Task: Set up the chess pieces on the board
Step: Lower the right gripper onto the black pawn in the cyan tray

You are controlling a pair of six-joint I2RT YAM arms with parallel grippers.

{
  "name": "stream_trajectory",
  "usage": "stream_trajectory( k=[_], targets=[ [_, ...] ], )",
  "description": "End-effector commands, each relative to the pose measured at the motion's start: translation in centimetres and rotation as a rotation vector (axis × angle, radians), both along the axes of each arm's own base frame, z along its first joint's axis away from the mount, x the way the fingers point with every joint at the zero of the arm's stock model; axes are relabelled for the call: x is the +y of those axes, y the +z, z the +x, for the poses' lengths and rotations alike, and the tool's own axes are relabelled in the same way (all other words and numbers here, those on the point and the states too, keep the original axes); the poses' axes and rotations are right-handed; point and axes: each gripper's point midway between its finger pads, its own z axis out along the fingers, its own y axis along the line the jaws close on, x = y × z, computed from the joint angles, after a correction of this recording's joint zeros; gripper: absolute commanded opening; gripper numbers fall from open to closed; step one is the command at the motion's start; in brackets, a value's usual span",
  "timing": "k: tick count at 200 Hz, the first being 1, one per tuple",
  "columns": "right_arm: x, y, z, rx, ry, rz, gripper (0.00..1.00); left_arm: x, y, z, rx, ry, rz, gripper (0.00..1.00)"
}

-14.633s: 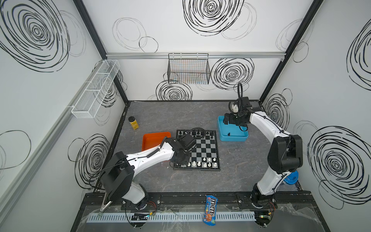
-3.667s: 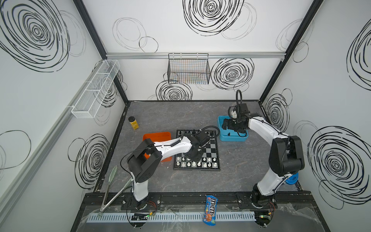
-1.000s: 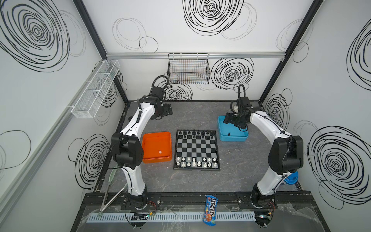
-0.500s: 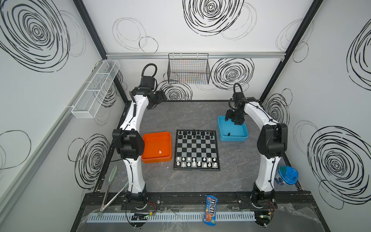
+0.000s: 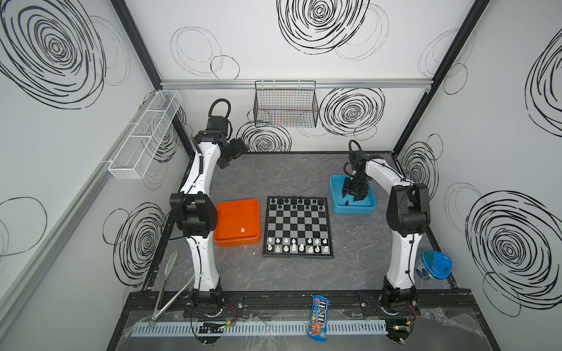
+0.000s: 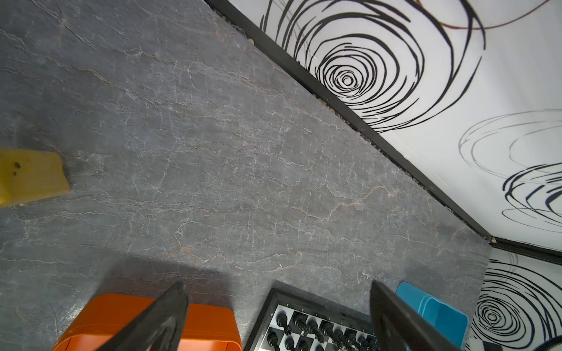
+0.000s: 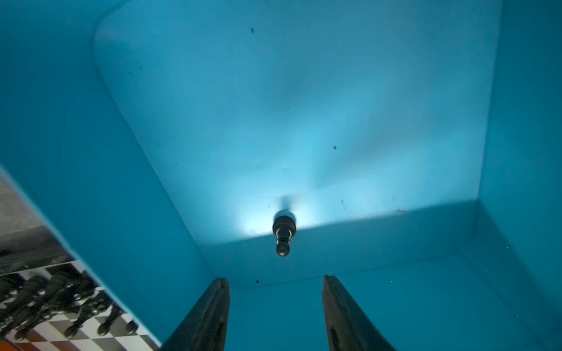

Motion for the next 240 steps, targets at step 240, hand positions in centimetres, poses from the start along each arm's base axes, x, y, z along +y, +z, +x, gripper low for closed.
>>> stream_trajectory(
  k=[240],
  targets=[
    [-0.2, -1.6, 0.3, 0.013, -0.008, -0.017, 0.38, -0.8, -1.4, -0.1, 0.050, -0.019, -0.035, 0.96]
  ],
)
